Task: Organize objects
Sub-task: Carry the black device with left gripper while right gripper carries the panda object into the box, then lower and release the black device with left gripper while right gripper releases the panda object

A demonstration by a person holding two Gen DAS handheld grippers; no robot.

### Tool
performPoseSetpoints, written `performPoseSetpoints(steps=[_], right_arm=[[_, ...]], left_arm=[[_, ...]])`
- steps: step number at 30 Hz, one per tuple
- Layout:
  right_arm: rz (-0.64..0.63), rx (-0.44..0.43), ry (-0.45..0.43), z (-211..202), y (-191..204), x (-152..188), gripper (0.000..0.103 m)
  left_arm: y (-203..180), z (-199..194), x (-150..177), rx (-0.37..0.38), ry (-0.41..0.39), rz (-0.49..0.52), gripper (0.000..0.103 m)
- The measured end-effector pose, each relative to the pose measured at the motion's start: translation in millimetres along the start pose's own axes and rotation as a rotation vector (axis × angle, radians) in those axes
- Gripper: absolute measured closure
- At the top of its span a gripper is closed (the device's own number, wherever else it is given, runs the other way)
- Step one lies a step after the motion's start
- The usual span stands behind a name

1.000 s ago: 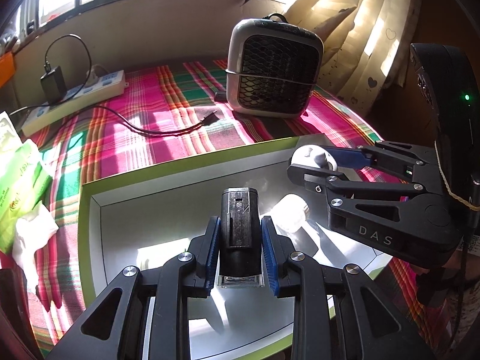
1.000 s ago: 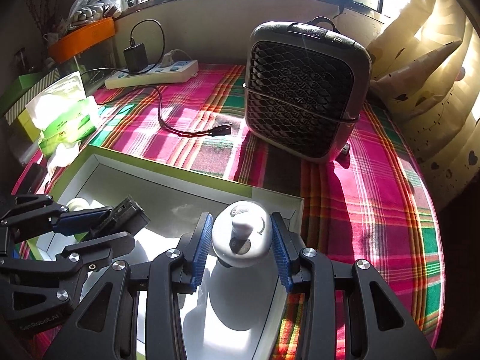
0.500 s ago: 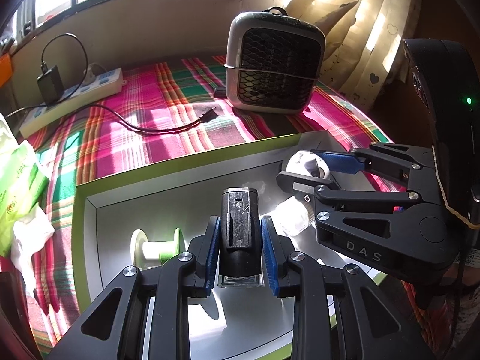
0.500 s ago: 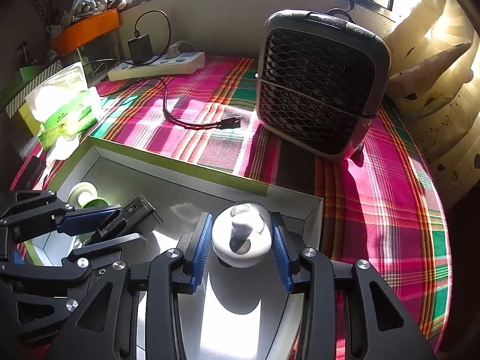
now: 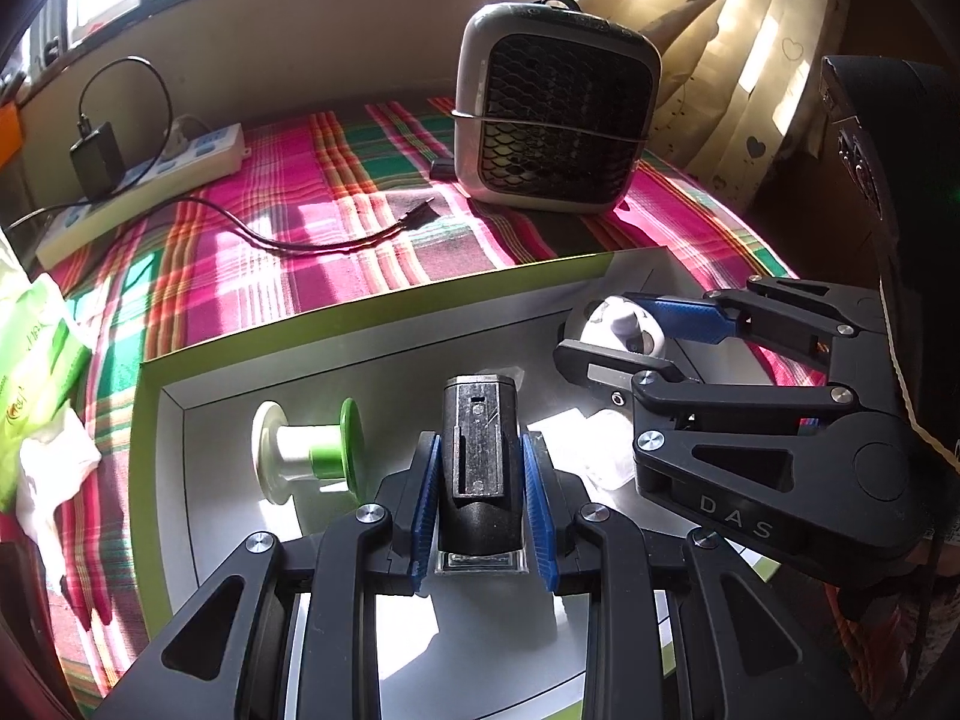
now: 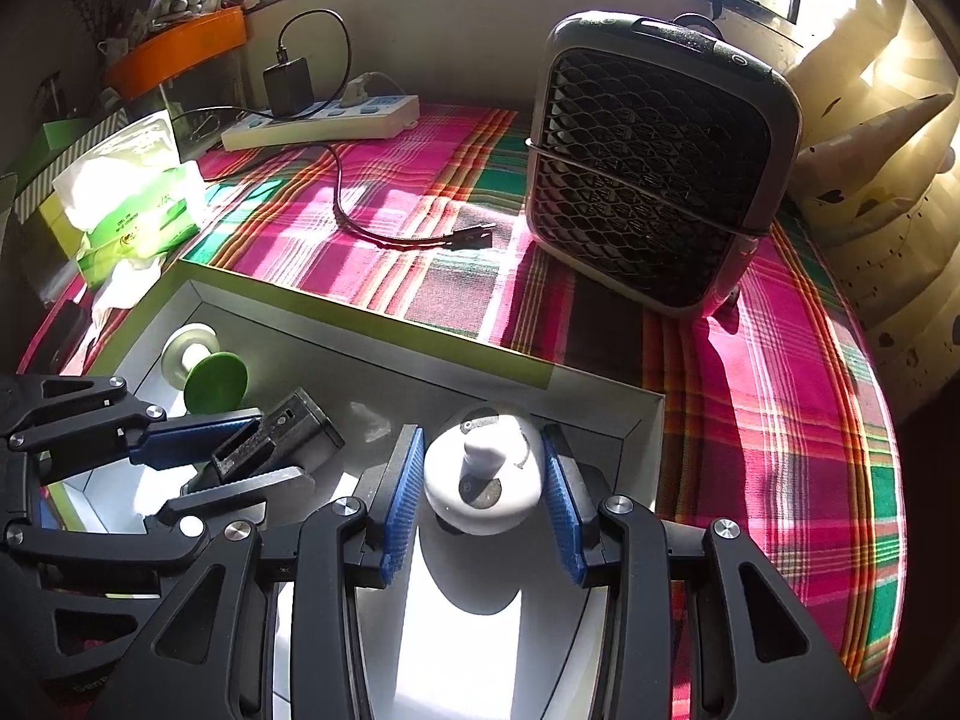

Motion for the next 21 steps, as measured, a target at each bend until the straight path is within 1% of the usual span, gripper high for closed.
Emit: performPoseSetpoints(steps=[21], right_arm=[[-0.001,0.006,0.005,-0.3,-1.2,0.0,0.063]], left_arm=[[1.4,0.0,-0.9,-0.003,0.0,-0.003,0.078]])
Point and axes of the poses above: each gripper's, at about its wrist camera, not at the fingertips, and z roughly the way its jaws point, y to its left, x to its underside, the point moved 10 cm from there along z, roughly the way its jaws point, and after that the axes turned 1 degree about -x, right-handed, at the moved point
